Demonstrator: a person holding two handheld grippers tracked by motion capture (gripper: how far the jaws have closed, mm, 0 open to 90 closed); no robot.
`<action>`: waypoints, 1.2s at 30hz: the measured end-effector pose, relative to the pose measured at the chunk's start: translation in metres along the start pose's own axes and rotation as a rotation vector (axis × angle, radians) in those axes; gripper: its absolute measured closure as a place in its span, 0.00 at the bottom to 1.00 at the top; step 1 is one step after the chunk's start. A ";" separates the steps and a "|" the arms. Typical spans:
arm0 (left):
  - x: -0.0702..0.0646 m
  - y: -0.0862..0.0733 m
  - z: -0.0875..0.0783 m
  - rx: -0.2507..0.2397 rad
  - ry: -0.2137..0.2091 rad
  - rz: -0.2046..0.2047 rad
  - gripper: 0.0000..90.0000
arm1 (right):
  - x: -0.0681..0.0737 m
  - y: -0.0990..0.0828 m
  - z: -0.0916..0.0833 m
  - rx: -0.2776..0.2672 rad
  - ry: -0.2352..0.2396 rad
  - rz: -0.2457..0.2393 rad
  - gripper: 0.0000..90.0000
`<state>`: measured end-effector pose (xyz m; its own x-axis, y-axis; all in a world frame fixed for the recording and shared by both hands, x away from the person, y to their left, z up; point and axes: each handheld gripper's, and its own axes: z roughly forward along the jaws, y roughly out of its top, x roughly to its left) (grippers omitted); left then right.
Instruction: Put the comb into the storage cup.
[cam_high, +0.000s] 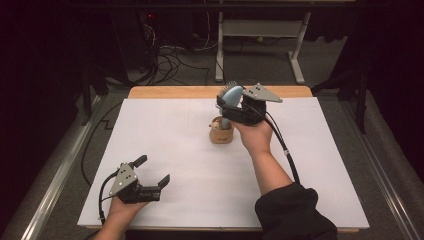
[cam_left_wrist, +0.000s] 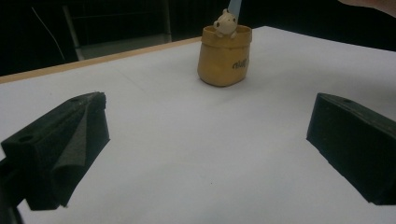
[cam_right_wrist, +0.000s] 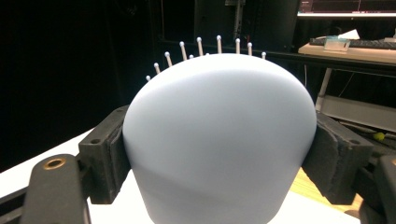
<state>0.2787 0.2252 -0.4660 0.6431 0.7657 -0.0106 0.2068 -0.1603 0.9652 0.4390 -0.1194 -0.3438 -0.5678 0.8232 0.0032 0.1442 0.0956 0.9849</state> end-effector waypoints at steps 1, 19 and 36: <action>0.000 0.000 0.000 -0.001 0.000 -0.001 0.00 | 0.000 0.000 0.000 0.000 0.000 -0.001 0.23; 0.000 0.000 0.000 -0.002 -0.002 -0.003 0.00 | -0.004 -0.015 0.007 0.024 0.002 0.033 0.23; 0.000 -0.001 0.000 0.001 -0.006 -0.006 0.00 | -0.018 -0.015 0.004 0.036 -0.006 0.114 0.22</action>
<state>0.2786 0.2252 -0.4670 0.6462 0.7630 -0.0180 0.2114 -0.1562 0.9648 0.4508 -0.1334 -0.3593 -0.5410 0.8333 0.1139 0.2364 0.0206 0.9714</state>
